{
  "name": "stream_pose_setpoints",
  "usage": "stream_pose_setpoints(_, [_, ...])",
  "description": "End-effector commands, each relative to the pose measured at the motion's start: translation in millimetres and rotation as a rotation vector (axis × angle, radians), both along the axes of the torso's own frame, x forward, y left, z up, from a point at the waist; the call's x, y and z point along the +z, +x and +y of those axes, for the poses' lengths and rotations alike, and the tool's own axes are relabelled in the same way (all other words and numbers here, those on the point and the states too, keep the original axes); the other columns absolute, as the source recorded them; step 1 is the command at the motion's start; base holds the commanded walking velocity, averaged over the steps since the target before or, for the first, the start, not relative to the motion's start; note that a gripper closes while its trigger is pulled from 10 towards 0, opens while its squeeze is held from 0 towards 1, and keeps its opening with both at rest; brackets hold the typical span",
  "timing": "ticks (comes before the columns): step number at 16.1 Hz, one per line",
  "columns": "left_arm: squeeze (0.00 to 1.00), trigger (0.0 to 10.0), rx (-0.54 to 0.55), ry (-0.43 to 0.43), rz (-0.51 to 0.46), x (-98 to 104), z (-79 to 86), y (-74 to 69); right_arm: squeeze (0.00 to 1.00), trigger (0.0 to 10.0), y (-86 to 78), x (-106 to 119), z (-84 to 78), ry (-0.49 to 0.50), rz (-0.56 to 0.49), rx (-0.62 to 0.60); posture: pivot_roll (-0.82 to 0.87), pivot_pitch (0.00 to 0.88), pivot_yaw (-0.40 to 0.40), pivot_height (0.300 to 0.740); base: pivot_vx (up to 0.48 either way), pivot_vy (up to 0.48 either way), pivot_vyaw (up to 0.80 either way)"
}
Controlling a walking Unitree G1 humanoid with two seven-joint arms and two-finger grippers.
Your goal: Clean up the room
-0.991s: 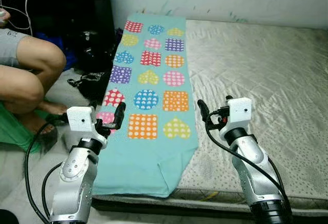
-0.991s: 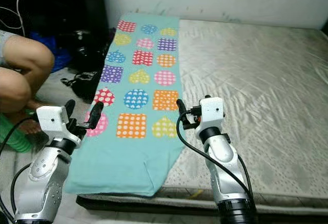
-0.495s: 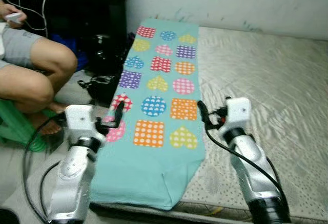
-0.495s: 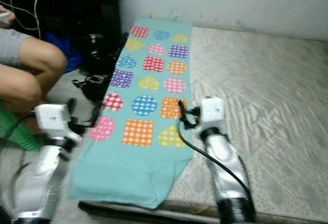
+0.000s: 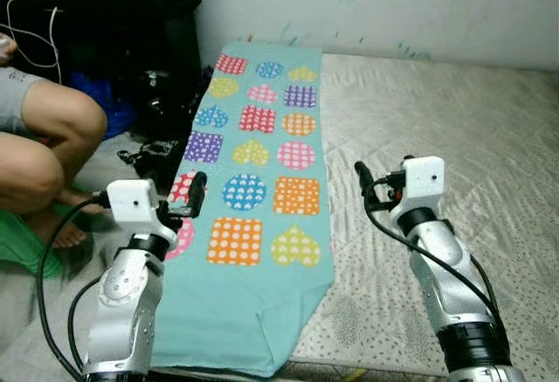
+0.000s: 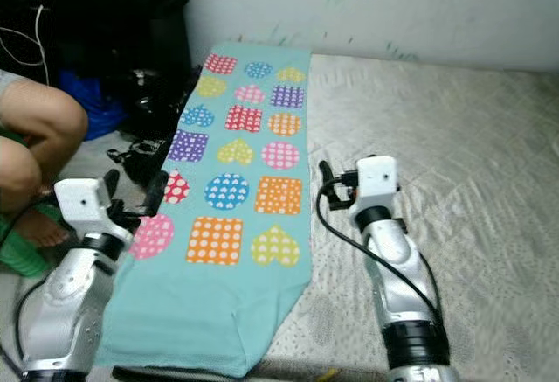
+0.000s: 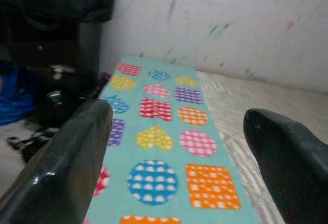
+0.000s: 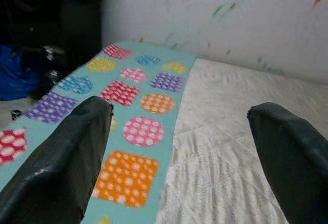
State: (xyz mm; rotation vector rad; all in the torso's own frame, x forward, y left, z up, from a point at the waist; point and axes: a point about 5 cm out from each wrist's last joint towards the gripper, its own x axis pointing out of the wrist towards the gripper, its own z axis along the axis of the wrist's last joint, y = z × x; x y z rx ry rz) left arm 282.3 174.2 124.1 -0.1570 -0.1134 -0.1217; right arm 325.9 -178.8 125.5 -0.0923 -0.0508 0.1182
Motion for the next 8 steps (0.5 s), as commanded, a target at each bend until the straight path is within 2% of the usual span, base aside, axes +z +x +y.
stream_pose_setpoints(1, [0.00,10.0,-0.010,0.007,0.007,-0.4,-2.5,1.2,0.00,10.0,0.0,-0.2,-5.5,0.000,-0.003,-0.018,-0.05,0.092,-0.015,0.740,0.000,0.000,-0.80])
stream_pose_setpoints(2, [0.00,10.0,-0.010,0.006,0.008,-0.5,-2.5,1.1,0.00,10.0,-0.1,-0.7,-5.2,0.000,-0.003,-0.017,-0.05,0.092,-0.015,0.740,0.000,0.000,-0.80])
stream_pose_setpoints(3, [0.00,10.0,-0.011,0.005,0.009,-0.5,-2.4,1.2,0.00,10.0,-0.3,-1.0,-4.3,-0.001,-0.005,-0.015,-0.05,0.092,-0.015,0.740,0.000,0.349,-0.80])
stream_pose_setpoints(8, [0.00,10.0,-0.014,0.002,0.013,-1.0,-2.8,1.4,0.00,10.0,0.0,-2.4,-3.7,-0.004,-0.004,-0.009,-0.05,0.092,-0.015,0.740,0.000,0.461,-0.61])
